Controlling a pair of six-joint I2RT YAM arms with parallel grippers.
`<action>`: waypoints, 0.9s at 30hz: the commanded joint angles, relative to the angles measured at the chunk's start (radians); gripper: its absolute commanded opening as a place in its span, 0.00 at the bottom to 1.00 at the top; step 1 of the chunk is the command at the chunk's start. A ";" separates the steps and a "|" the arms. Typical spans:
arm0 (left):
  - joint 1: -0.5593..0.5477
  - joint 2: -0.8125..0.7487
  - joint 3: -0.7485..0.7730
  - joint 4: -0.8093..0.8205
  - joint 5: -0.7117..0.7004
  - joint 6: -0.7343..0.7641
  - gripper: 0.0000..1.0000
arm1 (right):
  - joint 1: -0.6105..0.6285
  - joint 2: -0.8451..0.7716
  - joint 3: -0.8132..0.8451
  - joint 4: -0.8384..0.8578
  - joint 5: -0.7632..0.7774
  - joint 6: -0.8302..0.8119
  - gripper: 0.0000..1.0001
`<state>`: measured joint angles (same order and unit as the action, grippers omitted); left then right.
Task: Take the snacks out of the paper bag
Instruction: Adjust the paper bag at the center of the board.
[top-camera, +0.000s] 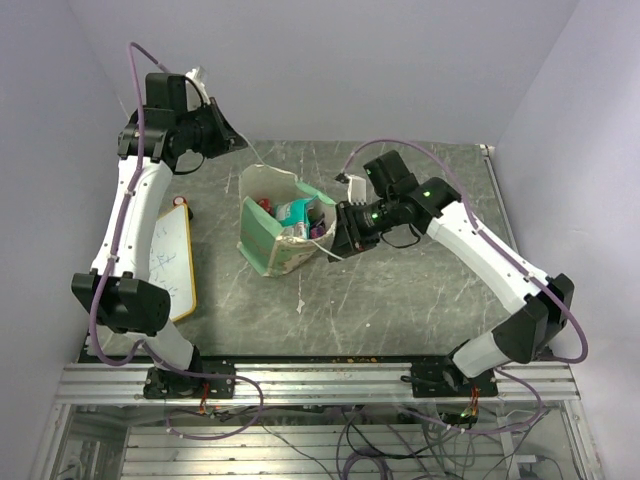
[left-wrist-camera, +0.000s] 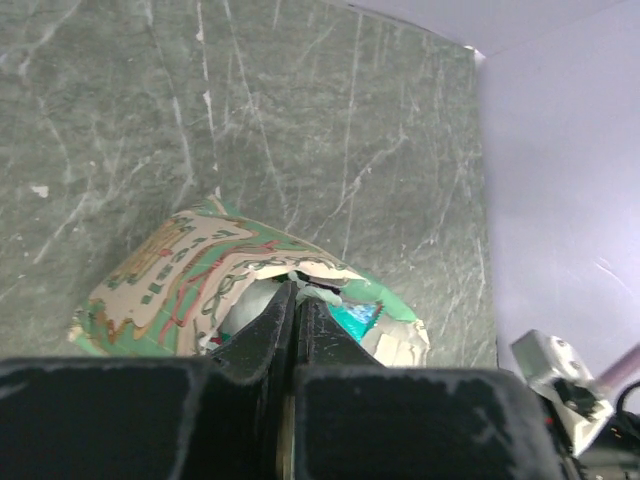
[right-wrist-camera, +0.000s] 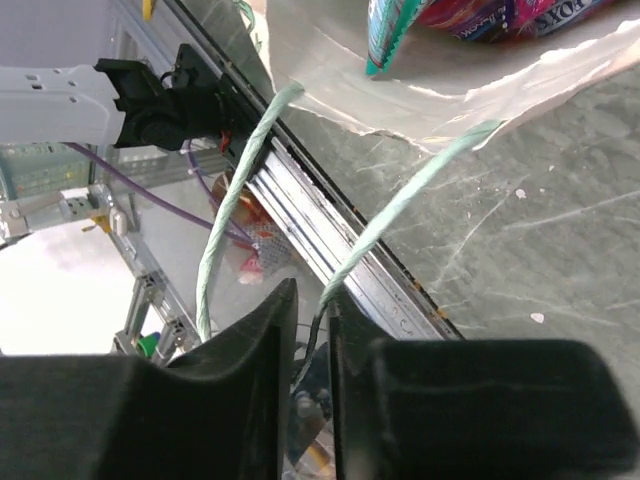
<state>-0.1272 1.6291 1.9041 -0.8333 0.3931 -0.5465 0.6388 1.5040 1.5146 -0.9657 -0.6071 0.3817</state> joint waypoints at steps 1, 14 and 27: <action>0.003 -0.091 -0.027 0.126 0.090 -0.040 0.07 | 0.027 0.019 0.005 0.044 -0.029 -0.007 0.14; -0.047 -0.376 -0.511 0.558 0.226 -0.339 0.07 | 0.107 -0.040 -0.113 0.058 0.041 0.006 0.03; -0.135 -0.450 -0.553 0.475 0.153 -0.320 0.07 | 0.089 -0.129 -0.010 -0.129 0.514 0.090 0.39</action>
<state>-0.2398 1.2095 1.3594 -0.4294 0.5560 -0.8364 0.7395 1.3922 1.3987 -1.0088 -0.3260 0.4404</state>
